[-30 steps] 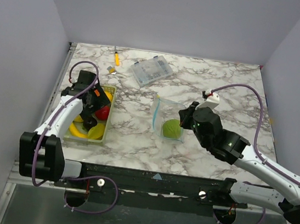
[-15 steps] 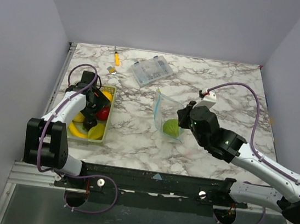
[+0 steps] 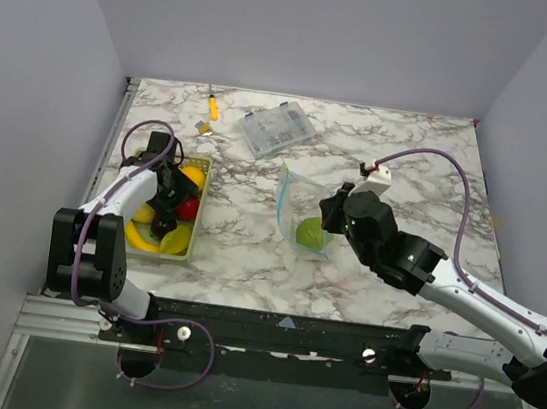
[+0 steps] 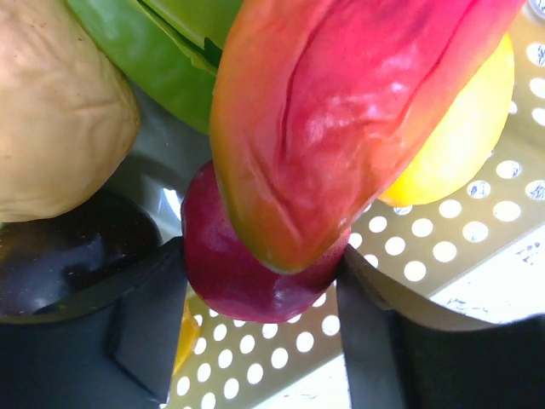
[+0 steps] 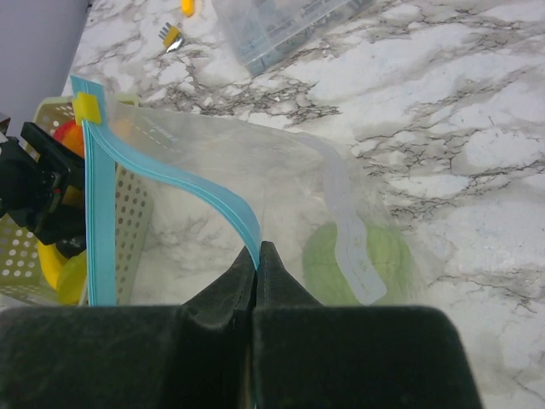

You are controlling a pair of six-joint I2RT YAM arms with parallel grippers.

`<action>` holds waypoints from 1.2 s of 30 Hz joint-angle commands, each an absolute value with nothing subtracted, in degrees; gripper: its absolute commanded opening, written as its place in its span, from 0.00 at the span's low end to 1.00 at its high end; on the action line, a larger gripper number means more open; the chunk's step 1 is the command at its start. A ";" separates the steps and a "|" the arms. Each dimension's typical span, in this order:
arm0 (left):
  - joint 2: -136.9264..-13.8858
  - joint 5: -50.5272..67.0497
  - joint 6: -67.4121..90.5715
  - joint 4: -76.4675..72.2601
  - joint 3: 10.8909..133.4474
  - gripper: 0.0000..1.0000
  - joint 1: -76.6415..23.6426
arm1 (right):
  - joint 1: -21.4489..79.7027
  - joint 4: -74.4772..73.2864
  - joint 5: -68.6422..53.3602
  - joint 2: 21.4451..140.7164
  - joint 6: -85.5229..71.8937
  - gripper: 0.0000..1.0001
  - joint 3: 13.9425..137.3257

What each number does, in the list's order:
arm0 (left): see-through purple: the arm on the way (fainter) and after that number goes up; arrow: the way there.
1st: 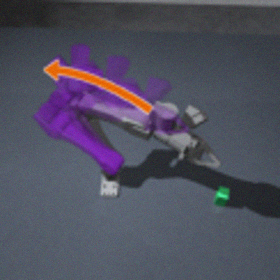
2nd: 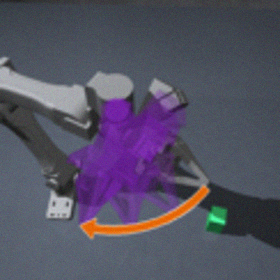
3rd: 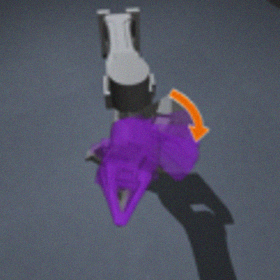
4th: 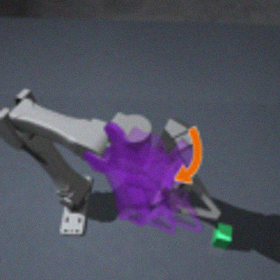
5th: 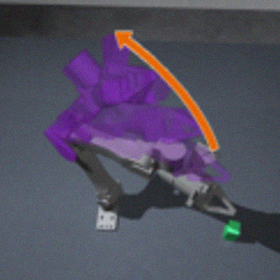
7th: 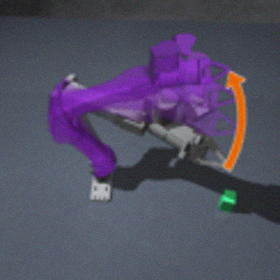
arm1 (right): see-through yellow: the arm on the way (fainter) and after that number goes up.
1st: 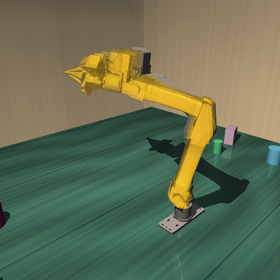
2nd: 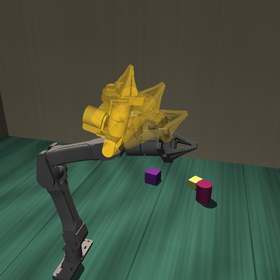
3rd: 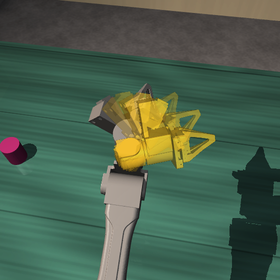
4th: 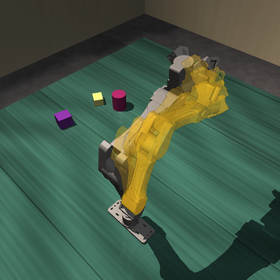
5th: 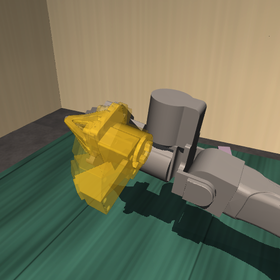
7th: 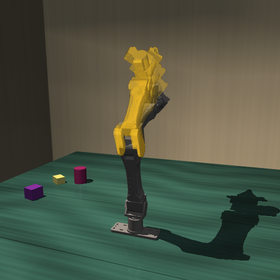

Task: Place the food in the zip-top bag and seal the zipper

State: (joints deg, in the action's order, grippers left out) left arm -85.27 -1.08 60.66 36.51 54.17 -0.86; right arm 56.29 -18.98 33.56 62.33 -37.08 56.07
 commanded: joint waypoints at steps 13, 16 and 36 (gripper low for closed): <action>-50.76 3.57 44.67 36.13 51.58 0.18 -11.19 | 56.41 -16.99 31.26 64.08 -38.08 0.01 57.58; -47.03 12.52 39.54 31.26 52.53 0.16 -16.60 | 56.39 -16.29 31.69 64.09 -37.71 0.01 57.33; -56.50 10.53 21.93 17.40 61.79 0.02 -43.37 | 56.36 -17.48 30.66 64.44 -37.81 0.01 59.85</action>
